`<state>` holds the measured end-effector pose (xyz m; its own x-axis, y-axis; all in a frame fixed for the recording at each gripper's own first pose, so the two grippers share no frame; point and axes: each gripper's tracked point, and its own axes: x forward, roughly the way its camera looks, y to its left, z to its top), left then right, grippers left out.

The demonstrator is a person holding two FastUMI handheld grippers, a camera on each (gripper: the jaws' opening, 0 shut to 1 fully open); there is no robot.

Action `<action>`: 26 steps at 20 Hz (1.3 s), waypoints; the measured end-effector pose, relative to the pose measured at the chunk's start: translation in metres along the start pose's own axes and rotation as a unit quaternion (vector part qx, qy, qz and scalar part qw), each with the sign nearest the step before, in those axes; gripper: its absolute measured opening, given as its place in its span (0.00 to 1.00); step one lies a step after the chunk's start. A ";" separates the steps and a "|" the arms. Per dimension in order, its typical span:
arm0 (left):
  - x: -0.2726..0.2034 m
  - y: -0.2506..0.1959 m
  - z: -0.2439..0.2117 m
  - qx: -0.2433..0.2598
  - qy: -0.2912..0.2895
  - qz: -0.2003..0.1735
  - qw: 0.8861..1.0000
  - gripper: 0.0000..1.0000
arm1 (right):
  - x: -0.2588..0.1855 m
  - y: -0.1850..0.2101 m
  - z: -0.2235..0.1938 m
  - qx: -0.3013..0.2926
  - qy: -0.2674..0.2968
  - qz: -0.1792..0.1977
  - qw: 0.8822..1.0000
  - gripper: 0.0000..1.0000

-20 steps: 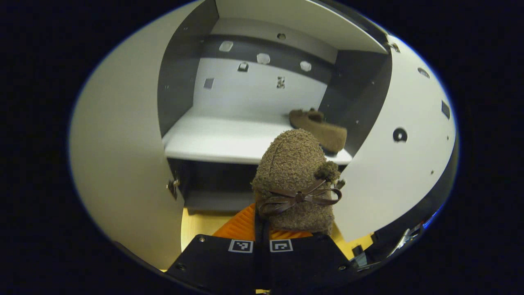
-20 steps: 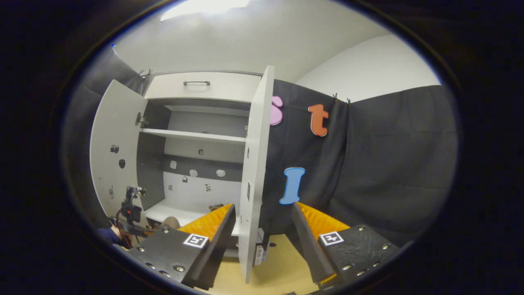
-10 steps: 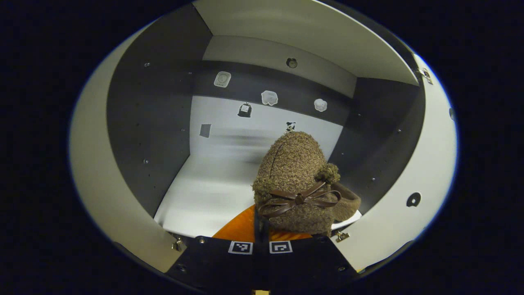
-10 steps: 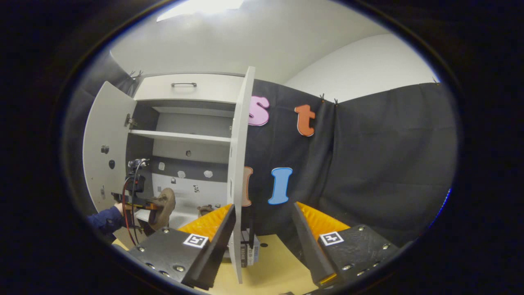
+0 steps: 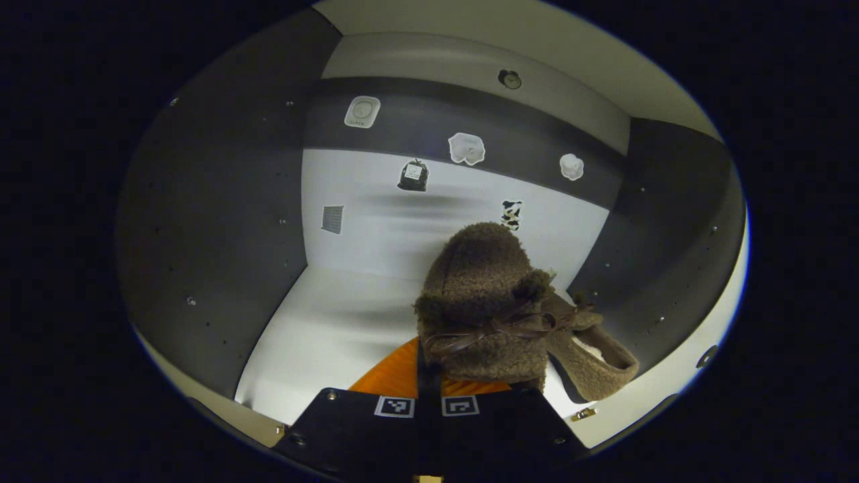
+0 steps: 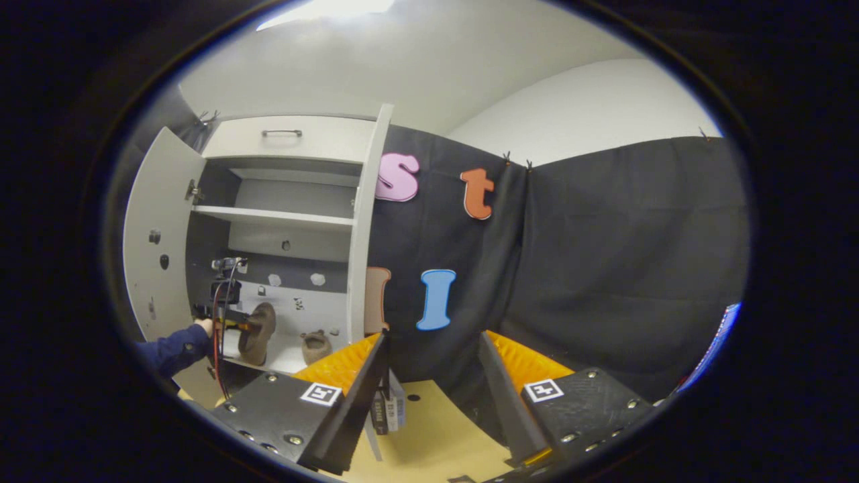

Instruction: Grab one shoe with the right hand and put it into the shoe cabinet, grab the other shoe with the left hand and put it into the shoe cabinet; then close the right door with the right hand and the left door with the left hand.

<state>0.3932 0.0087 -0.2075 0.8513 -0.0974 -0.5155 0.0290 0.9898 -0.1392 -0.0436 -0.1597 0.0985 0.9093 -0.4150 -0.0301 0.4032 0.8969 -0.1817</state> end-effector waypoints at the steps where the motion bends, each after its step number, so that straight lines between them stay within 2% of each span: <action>1: 0.005 -0.001 -0.002 0.007 0.005 0.003 1.000 0.00 | -0.002 -0.003 -0.001 -0.001 0.000 -0.006 1.000 0.84; 13: 0.049 0.009 -0.032 0.072 0.064 0.056 0.994 0.02 | -0.024 -0.039 -0.012 0.002 0.012 -0.054 0.998 0.84; 15: 0.049 0.004 -0.032 0.091 0.067 0.049 0.992 0.08 | -0.023 -0.040 -0.015 0.007 0.015 -0.053 0.998 0.84; 17: 0.044 0.008 -0.036 0.100 0.081 0.057 0.990 0.29 | -0.023 -0.038 -0.016 0.010 0.015 -0.048 0.999 0.84; 18: 0.043 0.014 -0.034 0.107 0.081 0.071 0.988 0.47 | -0.022 -0.036 -0.017 0.011 0.015 -0.045 0.999 0.84; 19: 0.038 0.021 -0.031 0.109 0.078 0.082 0.988 0.52 | -0.021 -0.034 -0.020 0.011 0.017 -0.042 0.999 0.84; 20: 0.034 0.021 -0.029 0.110 0.073 0.079 0.988 0.60 | -0.020 -0.032 -0.022 0.012 0.019 -0.039 0.999 0.84; 23: 0.013 0.019 -0.022 0.117 0.059 0.067 0.989 0.70 | -0.017 -0.025 -0.032 0.022 0.031 -0.029 0.999 0.84; 26: -0.018 0.012 -0.012 0.118 0.017 0.059 0.991 0.71 | -0.012 -0.021 -0.040 0.029 0.040 -0.018 0.999 0.84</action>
<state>0.3721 0.0215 -0.2102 0.8379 0.0202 -0.5455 0.0562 0.9908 0.1230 -0.0667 -0.1799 0.0634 0.8837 -0.4566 -0.1033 0.4436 0.8872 -0.1268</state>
